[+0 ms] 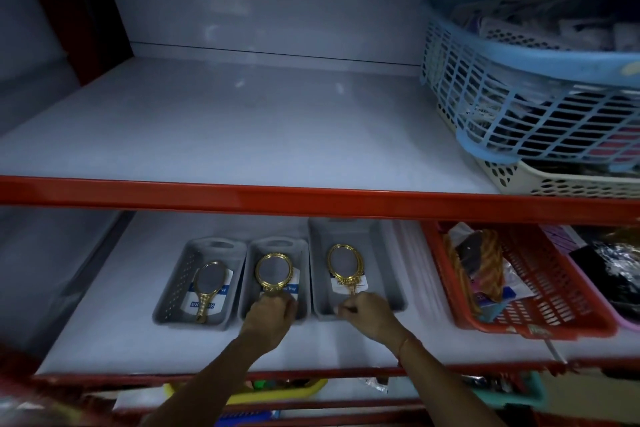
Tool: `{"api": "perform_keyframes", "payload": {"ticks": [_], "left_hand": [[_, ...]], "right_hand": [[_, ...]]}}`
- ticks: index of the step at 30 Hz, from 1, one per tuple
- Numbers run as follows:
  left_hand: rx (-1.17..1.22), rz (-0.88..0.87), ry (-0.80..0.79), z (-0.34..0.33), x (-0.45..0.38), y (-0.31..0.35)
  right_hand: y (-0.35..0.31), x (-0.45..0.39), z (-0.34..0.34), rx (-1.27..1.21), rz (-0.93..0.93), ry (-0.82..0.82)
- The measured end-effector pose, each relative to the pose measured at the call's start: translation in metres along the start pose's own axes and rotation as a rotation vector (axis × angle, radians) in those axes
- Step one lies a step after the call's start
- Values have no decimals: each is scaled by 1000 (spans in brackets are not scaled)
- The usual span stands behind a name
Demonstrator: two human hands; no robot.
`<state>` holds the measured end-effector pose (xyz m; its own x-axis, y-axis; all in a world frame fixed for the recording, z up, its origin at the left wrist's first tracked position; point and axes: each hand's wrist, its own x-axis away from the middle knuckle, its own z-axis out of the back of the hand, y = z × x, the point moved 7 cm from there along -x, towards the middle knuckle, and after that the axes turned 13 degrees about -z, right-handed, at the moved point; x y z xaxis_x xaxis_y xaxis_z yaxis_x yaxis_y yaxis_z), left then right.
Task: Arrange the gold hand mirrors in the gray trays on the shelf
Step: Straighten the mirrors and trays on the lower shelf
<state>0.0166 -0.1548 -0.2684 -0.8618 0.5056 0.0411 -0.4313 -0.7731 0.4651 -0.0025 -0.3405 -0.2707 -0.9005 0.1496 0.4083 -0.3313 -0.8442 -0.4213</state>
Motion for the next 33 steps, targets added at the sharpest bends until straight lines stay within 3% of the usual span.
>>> {"api": "perform_keyframes", "payload": {"ticks": [9,27,29,33], "left_hand": [[-170,-98,-130,-21,41,2],[-238,-202,-182,-32,94,21],[-179,-213,-149,-26,96,22],[-104,-174,109,9,92,2]], "right_hand": [[4,34,-15,-38,0,74],[8,100,-36,-30,-17,97],[2,102,-35,-17,-7,105],[-23,106,-32,-17,69,187]]}}
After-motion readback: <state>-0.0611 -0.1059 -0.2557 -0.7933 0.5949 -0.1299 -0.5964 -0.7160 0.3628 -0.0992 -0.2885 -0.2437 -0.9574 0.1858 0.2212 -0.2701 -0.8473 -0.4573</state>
